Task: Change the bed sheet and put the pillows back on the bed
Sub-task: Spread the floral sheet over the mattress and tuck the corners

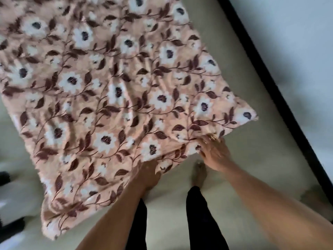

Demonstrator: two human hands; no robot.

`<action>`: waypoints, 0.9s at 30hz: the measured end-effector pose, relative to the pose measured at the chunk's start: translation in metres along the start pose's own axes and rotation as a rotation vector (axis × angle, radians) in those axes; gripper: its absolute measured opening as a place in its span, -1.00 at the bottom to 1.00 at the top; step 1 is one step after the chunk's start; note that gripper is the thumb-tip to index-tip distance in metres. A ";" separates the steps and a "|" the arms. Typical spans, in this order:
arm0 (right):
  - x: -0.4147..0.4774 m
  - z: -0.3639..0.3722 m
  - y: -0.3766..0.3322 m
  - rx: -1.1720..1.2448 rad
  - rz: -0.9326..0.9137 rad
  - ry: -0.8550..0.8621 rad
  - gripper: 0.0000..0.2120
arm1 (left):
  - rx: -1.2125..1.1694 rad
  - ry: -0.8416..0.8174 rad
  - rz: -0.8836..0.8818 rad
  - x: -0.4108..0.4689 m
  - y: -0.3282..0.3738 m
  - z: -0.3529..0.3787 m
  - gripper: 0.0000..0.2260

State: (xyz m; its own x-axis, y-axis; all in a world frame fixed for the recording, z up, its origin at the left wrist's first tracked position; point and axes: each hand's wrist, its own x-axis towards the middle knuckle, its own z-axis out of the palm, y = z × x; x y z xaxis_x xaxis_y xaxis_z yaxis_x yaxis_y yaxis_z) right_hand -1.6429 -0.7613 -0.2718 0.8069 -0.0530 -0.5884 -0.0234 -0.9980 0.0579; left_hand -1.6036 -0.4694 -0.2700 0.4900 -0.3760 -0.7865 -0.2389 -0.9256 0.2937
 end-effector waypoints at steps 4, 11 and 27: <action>0.020 -0.024 0.058 0.189 0.047 0.235 -0.69 | 0.019 0.239 0.042 0.034 0.072 -0.025 -0.69; 0.047 -0.015 0.171 0.265 0.242 -0.066 -0.31 | 0.066 -0.070 0.144 0.096 0.191 -0.042 -0.34; 0.098 -0.038 0.287 0.439 -0.070 -0.189 -0.32 | 0.033 0.210 0.011 0.206 0.326 -0.104 -0.41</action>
State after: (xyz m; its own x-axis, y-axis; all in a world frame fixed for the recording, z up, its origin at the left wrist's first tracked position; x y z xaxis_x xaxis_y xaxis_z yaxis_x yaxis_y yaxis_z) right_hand -1.5479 -1.0520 -0.2821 0.6950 0.0500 -0.7173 -0.2528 -0.9169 -0.3089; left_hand -1.4934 -0.8534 -0.2796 0.6506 -0.3898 -0.6518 -0.2703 -0.9209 0.2809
